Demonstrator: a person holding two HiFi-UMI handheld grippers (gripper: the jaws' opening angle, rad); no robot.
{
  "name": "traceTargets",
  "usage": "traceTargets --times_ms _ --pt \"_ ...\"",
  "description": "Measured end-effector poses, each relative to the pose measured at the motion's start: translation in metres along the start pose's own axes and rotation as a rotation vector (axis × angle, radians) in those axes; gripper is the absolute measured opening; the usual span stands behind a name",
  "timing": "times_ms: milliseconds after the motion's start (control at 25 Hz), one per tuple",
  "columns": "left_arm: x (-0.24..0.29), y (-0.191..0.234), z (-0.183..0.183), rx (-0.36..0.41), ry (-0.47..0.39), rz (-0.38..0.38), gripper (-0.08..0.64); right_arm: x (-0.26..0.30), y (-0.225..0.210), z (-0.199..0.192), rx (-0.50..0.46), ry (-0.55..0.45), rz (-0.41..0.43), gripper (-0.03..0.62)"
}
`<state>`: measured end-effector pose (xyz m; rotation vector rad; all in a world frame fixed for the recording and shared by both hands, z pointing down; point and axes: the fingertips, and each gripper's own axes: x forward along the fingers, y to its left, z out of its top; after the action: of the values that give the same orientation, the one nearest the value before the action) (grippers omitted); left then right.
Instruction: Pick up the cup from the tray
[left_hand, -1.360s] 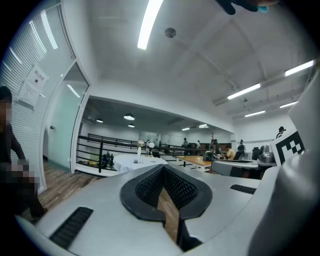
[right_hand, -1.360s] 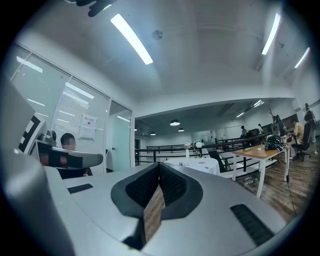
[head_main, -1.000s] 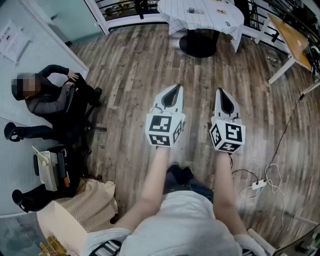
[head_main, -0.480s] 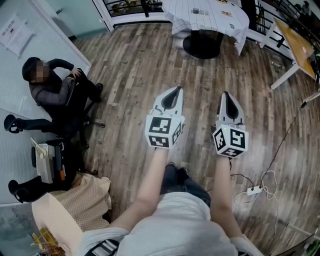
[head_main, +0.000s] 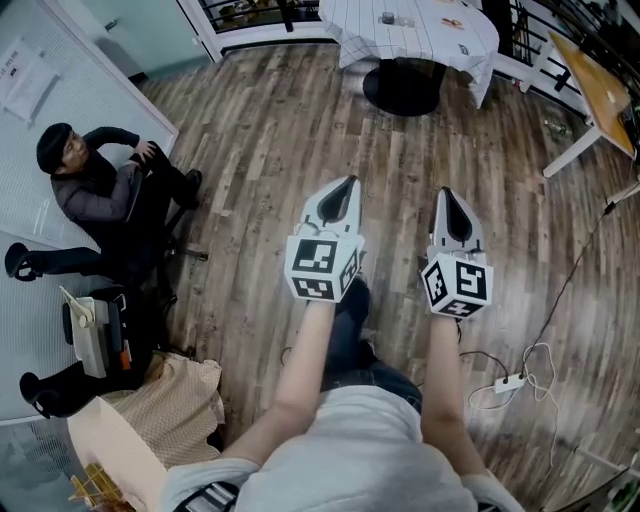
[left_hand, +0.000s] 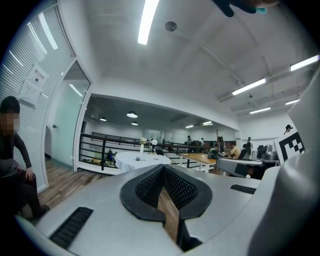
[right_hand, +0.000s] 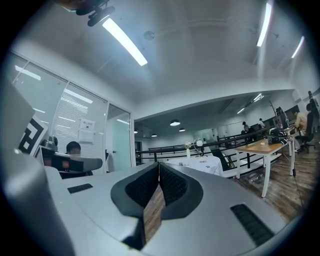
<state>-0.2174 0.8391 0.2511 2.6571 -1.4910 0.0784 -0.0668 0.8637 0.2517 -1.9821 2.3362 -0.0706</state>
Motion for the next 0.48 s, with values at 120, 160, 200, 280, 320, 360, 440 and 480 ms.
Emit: traceTargets --times_ms 120,160,200,280,320,360,440,480 --pt "0.032 0.018 -0.001 -0.007 -0.003 -0.012 0.005 0.033 -0.008 -0.004 -0.005 0.002 -0.010 0.008" --pt "0.045 0.025 -0.001 -0.008 -0.003 -0.014 0.005 0.047 -0.010 -0.005 -0.006 0.003 -0.012 0.008" --pt "0.058 0.033 0.001 -0.009 -0.005 -0.015 0.005 0.061 -0.012 -0.006 -0.006 0.004 -0.013 0.008" --pt "0.085 0.050 0.006 -0.014 -0.009 -0.018 0.005 0.092 -0.015 -0.005 -0.016 0.010 -0.012 0.008" --pt "0.099 0.058 0.010 -0.016 -0.011 -0.022 0.005 0.108 -0.015 -0.003 -0.026 0.013 -0.012 0.008" --pt "0.112 0.066 0.014 -0.015 -0.011 -0.028 0.005 0.124 -0.016 -0.002 -0.036 0.017 -0.010 0.008" --pt "0.138 0.082 0.021 -0.011 -0.011 -0.040 0.005 0.155 -0.018 0.003 -0.050 0.016 -0.010 0.008" --pt "0.151 0.090 0.024 -0.010 -0.010 -0.046 0.005 0.171 -0.020 0.005 -0.053 0.015 -0.012 0.009"
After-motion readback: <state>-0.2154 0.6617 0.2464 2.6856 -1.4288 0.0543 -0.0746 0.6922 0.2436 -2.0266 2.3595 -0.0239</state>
